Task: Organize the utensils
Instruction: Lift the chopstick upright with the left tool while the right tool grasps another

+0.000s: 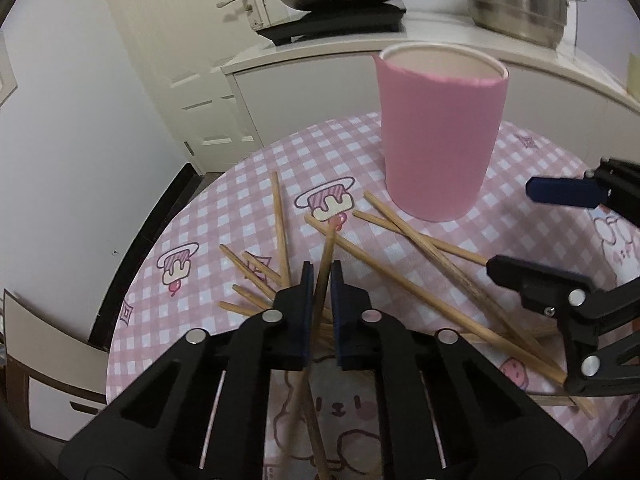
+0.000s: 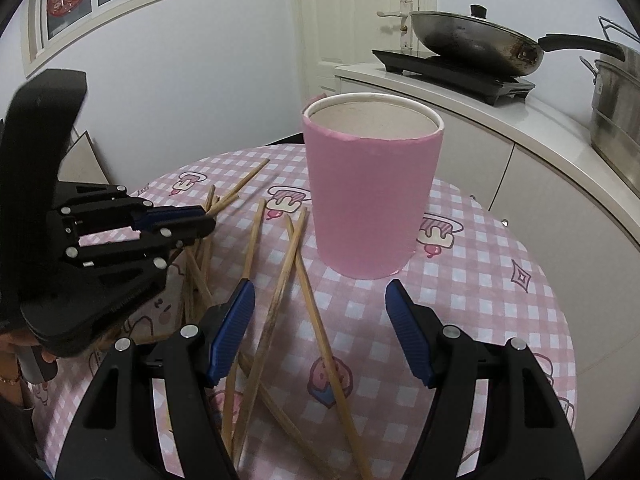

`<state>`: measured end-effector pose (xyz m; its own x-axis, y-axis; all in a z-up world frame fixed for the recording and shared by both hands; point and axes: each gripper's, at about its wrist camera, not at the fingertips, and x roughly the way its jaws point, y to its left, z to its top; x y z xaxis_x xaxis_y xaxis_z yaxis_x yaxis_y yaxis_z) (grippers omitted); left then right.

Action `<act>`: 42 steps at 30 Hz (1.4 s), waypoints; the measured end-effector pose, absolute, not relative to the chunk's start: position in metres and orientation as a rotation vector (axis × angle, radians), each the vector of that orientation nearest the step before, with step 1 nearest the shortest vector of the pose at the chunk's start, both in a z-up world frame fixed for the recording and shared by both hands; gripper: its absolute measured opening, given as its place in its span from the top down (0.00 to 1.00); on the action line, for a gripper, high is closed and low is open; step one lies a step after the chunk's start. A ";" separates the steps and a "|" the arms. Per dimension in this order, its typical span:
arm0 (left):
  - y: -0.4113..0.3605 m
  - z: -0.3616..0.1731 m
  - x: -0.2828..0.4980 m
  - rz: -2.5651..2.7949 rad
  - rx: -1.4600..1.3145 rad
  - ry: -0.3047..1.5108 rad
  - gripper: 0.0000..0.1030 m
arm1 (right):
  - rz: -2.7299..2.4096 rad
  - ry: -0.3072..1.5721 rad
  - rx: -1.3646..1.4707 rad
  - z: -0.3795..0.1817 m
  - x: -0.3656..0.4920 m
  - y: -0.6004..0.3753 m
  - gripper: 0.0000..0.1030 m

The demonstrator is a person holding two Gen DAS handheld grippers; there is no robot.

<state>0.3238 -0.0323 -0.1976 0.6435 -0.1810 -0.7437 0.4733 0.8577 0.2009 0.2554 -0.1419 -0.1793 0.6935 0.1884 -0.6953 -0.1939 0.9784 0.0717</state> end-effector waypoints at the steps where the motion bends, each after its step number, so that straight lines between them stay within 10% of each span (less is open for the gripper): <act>1: -0.030 -0.195 0.323 -0.379 0.394 0.787 0.94 | 0.221 0.778 -0.009 -0.178 0.255 -0.140 0.37; 32: 0.076 -0.151 0.325 -0.224 0.016 0.739 0.95 | 0.288 0.955 0.108 -0.187 0.357 -0.055 0.64; 36: 0.077 -0.151 0.329 -0.221 0.006 0.738 0.95 | 0.295 1.004 0.158 -0.197 0.373 -0.054 0.86; 42: 0.075 -0.141 0.324 -0.231 0.008 0.715 0.95 | 0.345 0.950 0.186 -0.180 0.364 -0.053 0.91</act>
<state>0.3238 0.0745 -0.1411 0.7311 -0.2067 -0.6502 0.2122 0.9746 -0.0713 0.3644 -0.0527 -0.1797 0.5327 0.3686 -0.7619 -0.2069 0.9296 0.3050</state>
